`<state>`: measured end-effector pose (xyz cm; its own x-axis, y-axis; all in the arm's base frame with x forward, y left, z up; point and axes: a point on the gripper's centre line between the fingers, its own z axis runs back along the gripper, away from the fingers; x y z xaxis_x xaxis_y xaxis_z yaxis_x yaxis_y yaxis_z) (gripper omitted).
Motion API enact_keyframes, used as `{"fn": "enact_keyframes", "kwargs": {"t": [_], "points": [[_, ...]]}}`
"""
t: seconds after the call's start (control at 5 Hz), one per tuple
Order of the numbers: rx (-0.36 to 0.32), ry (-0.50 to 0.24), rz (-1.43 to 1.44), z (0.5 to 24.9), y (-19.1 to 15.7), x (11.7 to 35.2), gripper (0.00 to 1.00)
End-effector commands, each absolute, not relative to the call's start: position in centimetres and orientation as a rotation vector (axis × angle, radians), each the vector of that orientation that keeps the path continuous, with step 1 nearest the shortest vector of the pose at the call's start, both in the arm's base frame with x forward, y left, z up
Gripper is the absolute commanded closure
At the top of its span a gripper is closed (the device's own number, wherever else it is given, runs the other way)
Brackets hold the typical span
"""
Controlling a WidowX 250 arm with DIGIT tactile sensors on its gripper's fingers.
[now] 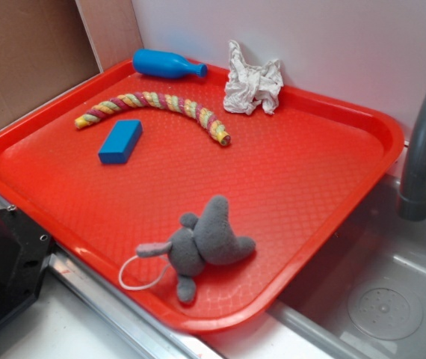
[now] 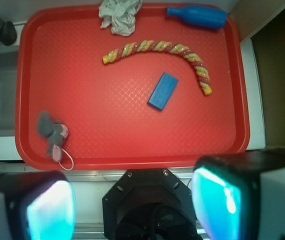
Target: Grab the blue block.
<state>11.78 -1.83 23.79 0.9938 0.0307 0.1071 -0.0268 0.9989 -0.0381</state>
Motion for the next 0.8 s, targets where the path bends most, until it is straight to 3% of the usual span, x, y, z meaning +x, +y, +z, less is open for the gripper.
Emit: {"fn": "enact_keyframes", "kwargs": {"t": [0.0, 0.2, 0.4, 0.6], "points": [[-0.012, -0.171, 0.377, 16.2, 3.1, 18.2, 0.00], [-0.025, -0.187, 0.485, 14.1, 4.2, 19.4, 0.00], [-0.070, -0.156, 0.548, 10.6, 5.3, 20.1, 0.00], [-0.069, -0.094, 0.560, 7.5, 5.9, 19.9, 0.00]]}}
